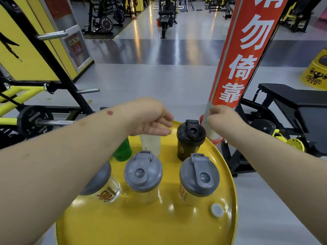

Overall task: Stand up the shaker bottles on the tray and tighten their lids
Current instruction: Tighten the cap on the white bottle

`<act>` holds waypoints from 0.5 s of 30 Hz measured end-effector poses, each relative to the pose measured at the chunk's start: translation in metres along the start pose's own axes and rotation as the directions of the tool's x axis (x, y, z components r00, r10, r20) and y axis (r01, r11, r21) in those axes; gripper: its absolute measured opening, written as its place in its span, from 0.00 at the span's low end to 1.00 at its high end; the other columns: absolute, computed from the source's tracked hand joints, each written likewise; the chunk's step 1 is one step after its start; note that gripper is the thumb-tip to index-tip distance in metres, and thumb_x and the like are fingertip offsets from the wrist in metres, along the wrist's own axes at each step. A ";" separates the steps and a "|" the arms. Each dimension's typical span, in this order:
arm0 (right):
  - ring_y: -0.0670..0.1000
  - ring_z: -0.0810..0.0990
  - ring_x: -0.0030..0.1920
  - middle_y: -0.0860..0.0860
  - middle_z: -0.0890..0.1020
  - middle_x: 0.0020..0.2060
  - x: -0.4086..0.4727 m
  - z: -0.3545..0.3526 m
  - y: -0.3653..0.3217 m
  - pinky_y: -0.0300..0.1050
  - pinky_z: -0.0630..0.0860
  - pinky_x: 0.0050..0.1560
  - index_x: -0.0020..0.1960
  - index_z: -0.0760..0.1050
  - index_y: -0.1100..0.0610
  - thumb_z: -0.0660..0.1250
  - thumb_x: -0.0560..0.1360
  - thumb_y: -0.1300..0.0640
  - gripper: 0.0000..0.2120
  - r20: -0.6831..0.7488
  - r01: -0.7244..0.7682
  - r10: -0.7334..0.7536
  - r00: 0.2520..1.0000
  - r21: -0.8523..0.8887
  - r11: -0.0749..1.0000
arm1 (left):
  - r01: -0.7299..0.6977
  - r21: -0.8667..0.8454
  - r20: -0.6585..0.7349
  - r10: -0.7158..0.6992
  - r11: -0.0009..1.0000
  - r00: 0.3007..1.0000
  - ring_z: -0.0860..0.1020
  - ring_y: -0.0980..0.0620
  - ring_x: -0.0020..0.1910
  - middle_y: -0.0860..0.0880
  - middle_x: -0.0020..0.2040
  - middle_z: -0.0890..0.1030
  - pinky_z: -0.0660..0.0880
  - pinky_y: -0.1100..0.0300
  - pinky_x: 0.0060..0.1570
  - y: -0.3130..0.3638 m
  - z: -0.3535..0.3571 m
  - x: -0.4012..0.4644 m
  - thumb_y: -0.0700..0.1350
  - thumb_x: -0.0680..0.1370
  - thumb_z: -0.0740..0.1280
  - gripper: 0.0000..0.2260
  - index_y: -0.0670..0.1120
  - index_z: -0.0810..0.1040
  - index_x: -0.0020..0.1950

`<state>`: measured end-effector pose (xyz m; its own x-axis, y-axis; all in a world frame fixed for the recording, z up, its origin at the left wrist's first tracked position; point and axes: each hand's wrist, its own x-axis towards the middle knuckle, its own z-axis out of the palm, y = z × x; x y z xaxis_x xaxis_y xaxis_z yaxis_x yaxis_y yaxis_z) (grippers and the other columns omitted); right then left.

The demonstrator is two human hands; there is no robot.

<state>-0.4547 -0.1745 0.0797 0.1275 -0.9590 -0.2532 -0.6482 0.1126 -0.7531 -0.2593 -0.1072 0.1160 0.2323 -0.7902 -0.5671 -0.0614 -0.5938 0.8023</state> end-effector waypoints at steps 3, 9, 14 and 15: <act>0.58 0.72 0.76 0.55 0.75 0.76 -0.007 0.008 -0.026 0.48 0.68 0.70 0.80 0.68 0.58 0.61 0.82 0.64 0.26 -0.028 0.177 -0.176 0.984 0.029 0.984 | -0.159 -0.024 -0.199 0.152 0.987 0.968 0.84 0.45 0.38 0.40 0.49 0.82 0.84 0.60 0.32 0.011 -0.028 -0.012 0.34 0.81 0.58 0.10 0.40 0.78 0.49; 0.55 0.78 0.70 0.54 0.78 0.73 -0.003 0.059 -0.069 0.48 0.75 0.70 0.79 0.69 0.56 0.67 0.79 0.58 0.28 0.247 0.318 -0.296 0.923 -0.055 0.946 | -0.191 0.468 -0.269 0.345 0.863 0.899 0.81 0.46 0.52 0.44 0.61 0.80 0.81 0.56 0.49 -0.017 -0.061 0.015 0.39 0.72 0.69 0.25 0.50 0.76 0.69; 0.61 0.82 0.56 0.59 0.84 0.59 0.008 0.087 -0.075 0.51 0.76 0.51 0.64 0.79 0.60 0.71 0.76 0.55 0.19 0.360 0.311 -0.221 0.906 -0.212 0.927 | -0.170 0.552 -0.160 0.304 0.816 0.939 0.76 0.46 0.40 0.45 0.47 0.80 0.72 0.60 0.35 -0.033 -0.060 0.036 0.36 0.75 0.64 0.16 0.47 0.81 0.61; 0.60 0.80 0.48 0.59 0.84 0.52 0.010 0.090 -0.073 0.50 0.73 0.47 0.61 0.80 0.60 0.70 0.75 0.55 0.16 0.374 0.277 -0.184 0.909 -0.212 0.937 | -0.156 0.478 -0.150 0.256 0.864 0.955 0.72 0.48 0.35 0.45 0.42 0.78 0.69 0.61 0.30 -0.035 -0.060 0.038 0.35 0.75 0.62 0.15 0.45 0.81 0.57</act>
<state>-0.3389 -0.1693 0.0775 0.5159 -0.7953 -0.3182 -0.7312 -0.2154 -0.6473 -0.1899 -0.1071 0.0776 0.3522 -0.8837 -0.3082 -0.5531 -0.4622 0.6932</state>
